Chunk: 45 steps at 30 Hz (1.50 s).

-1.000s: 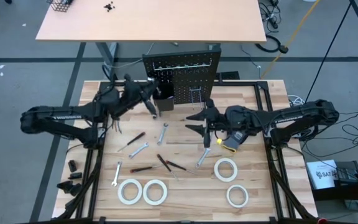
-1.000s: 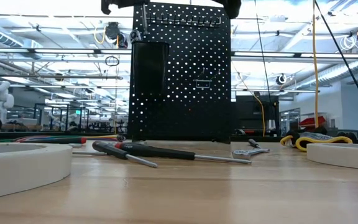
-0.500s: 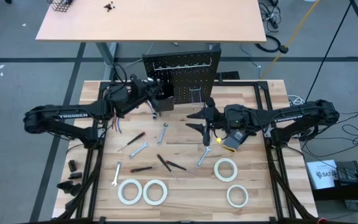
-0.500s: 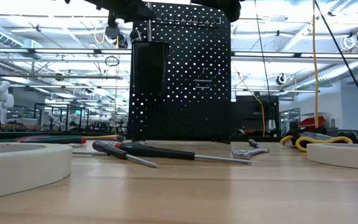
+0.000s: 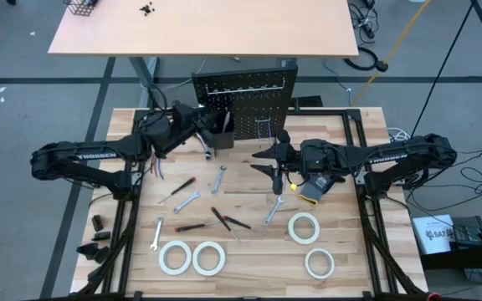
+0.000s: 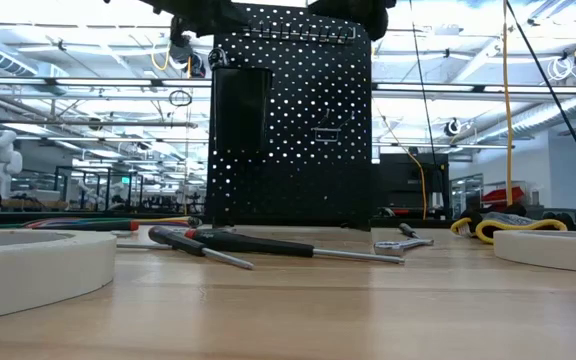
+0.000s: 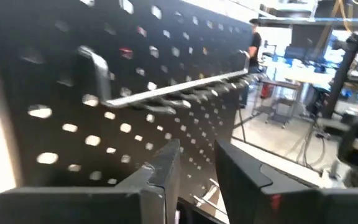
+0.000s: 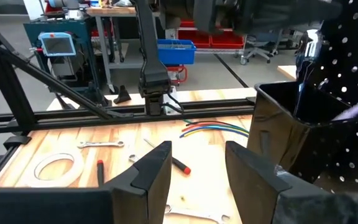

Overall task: Hang tools onto peg board
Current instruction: Put the wrench into the peg board

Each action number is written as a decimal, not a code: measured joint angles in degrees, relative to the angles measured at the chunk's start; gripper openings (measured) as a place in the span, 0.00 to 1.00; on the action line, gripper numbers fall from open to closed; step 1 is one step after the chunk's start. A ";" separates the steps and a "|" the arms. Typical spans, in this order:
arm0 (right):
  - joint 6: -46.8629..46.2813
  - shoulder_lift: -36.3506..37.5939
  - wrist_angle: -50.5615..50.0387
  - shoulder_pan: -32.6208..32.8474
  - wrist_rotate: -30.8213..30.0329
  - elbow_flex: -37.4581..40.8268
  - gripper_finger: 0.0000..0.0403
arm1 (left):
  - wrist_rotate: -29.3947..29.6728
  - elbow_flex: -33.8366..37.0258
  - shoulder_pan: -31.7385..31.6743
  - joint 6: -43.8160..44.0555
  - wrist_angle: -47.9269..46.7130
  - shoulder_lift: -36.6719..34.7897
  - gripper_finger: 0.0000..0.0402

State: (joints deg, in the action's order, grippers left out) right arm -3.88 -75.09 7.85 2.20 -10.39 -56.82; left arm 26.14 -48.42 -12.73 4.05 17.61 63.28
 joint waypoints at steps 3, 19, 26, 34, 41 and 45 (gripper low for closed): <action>-0.08 0.00 -0.08 0.02 0.00 0.00 0.36 | 0.25 0.00 0.00 0.07 -0.60 -3.59 0.25; -10.55 -0.56 0.05 0.63 12.13 0.00 0.36 | -24.54 0.03 6.71 10.32 -36.56 -18.25 0.25; -17.13 -5.94 0.93 3.39 12.24 0.00 0.36 | -24.54 7.66 16.58 15.40 -39.33 -18.17 0.25; -25.54 -15.63 6.01 7.90 11.72 0.04 0.36 | -18.12 19.27 27.06 21.67 -26.12 -17.41 0.26; -30.59 -18.83 -1.58 10.64 7.11 0.02 0.36 | -10.81 27.16 28.55 27.08 -18.45 -12.76 0.26; -23.73 -18.75 -12.66 12.34 7.73 0.02 0.36 | -10.83 28.20 28.52 27.08 -13.42 -8.78 0.26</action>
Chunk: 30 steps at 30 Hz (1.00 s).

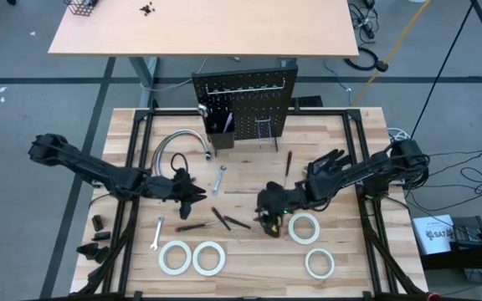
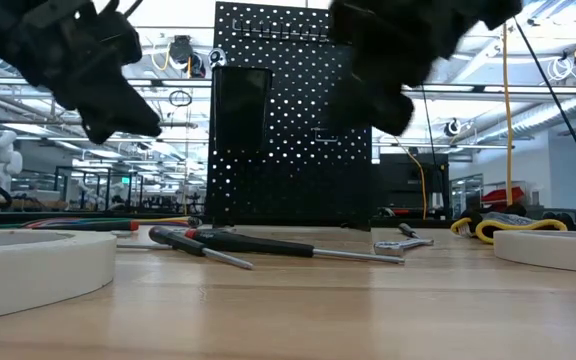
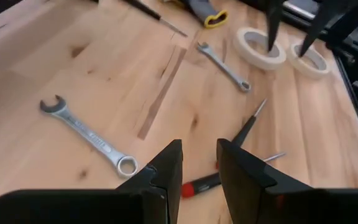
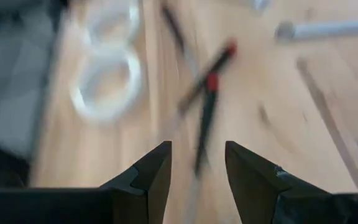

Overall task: Hang tools onto peg board
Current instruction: Put the wrench into the peg board

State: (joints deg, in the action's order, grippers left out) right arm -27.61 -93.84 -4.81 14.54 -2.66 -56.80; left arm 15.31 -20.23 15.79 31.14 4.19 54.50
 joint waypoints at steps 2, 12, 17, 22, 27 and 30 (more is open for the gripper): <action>9.56 0.36 -5.34 0.62 0.22 0.02 0.36 | 0.00 0.00 0.00 -0.76 4.03 2.08 0.26; 17.18 0.50 -20.73 -1.34 -1.89 0.00 0.36 | -1.53 0.00 0.09 -5.36 21.51 8.92 0.26; 26.01 0.50 -23.01 -1.59 -1.55 0.79 0.36 | -1.55 0.00 0.11 -1.51 21.43 10.38 0.26; 40.55 0.50 -22.11 -1.78 -1.80 0.94 0.36 | -1.55 0.00 0.11 -1.49 21.47 11.03 0.26; 47.01 -0.42 -21.94 -2.90 -1.52 0.94 0.36 | -1.55 0.00 0.11 -1.49 22.77 11.04 0.26; 49.59 -2.07 -21.37 -3.40 0.68 0.96 0.36 | -1.55 -0.02 0.11 -1.49 24.32 11.02 0.26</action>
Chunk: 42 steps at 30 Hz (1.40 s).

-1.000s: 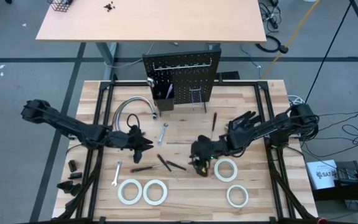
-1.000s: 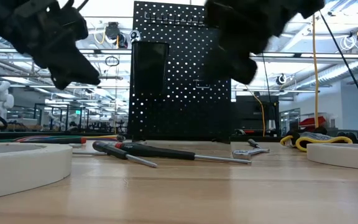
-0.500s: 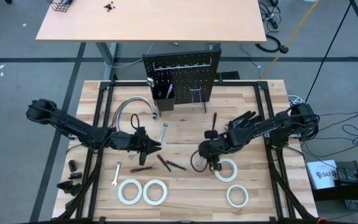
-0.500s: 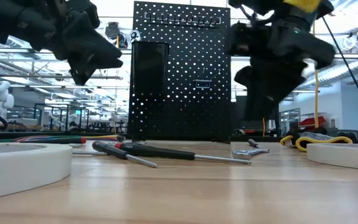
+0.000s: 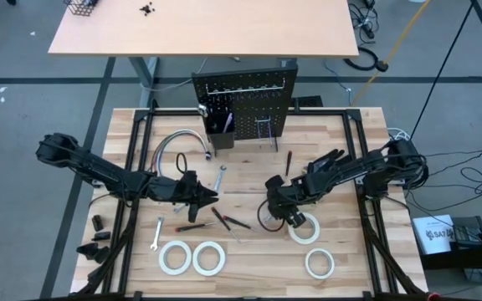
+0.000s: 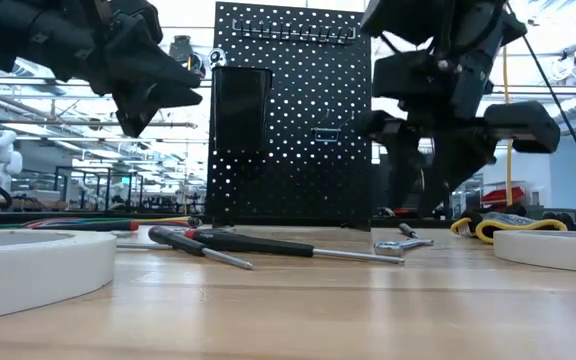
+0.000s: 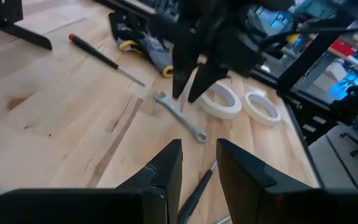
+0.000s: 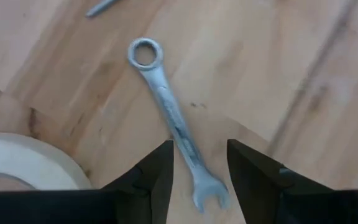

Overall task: Hang tools onto peg board
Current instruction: Put the wrench into the peg board

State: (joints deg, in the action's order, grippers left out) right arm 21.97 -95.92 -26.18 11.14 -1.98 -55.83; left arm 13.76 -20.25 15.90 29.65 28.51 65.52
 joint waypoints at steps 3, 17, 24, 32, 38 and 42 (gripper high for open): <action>1.73 -2.31 1.05 -0.25 1.47 0.00 0.36 | 0.00 0.00 0.00 0.00 0.45 0.00 0.26; -3.16 -8.63 0.46 -1.22 5.61 -0.38 0.05 | 0.02 0.00 0.00 0.04 1.10 0.00 0.26; -11.55 -4.81 1.09 -1.01 3.44 -2.95 0.02 | 0.05 -0.02 0.00 0.02 1.01 0.00 0.26; -15.32 -2.23 2.89 -1.18 1.89 -4.98 0.00 | 0.11 -0.04 -0.02 -0.46 0.97 0.00 0.26; -21.34 -3.34 5.73 -1.02 2.12 -4.92 0.03 | 0.35 -0.04 -0.01 -0.54 0.99 0.00 0.26; -25.01 -4.52 6.40 -0.92 2.14 -4.96 0.11 | 0.35 -0.04 -0.02 -0.52 0.99 0.00 0.26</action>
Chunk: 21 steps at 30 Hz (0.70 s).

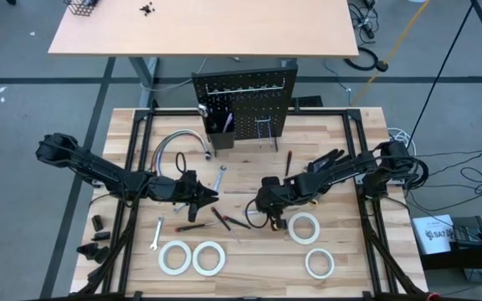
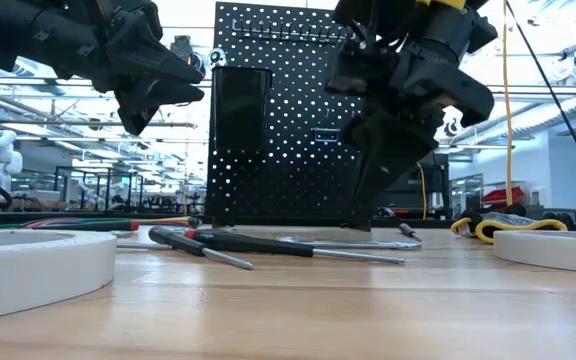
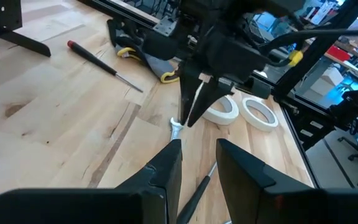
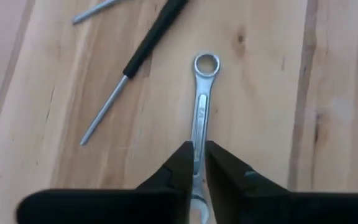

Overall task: Hang tools onto peg board
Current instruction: Put the wrench into the peg board

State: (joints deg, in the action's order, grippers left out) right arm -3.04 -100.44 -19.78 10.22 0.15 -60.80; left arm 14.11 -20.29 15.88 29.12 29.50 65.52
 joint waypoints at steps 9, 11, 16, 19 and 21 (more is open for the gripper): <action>-9.33 0.48 -2.07 -0.19 1.34 -0.02 0.13 | -5.94 -1.72 -2.80 1.97 1.56 6.45 0.25; -10.61 0.52 -2.27 0.20 1.36 0.00 0.11 | -7.68 -3.65 -4.23 1.97 1.65 10.23 0.25; -13.36 0.63 1.07 1.52 1.02 2.48 0.03 | -10.75 -11.12 -5.98 -2.49 1.40 21.66 0.15; -15.95 0.63 3.43 2.17 -1.03 4.16 0.01 | -10.86 -14.91 -6.28 -5.11 1.08 28.18 0.04; -17.80 0.99 4.88 2.66 -2.36 5.12 0.02 | -10.84 -17.04 -6.38 -5.66 1.05 31.65 0.02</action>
State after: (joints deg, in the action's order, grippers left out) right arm -20.83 -99.45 -14.90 12.88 -2.21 -55.68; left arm 3.27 -37.33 9.50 23.47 30.55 97.17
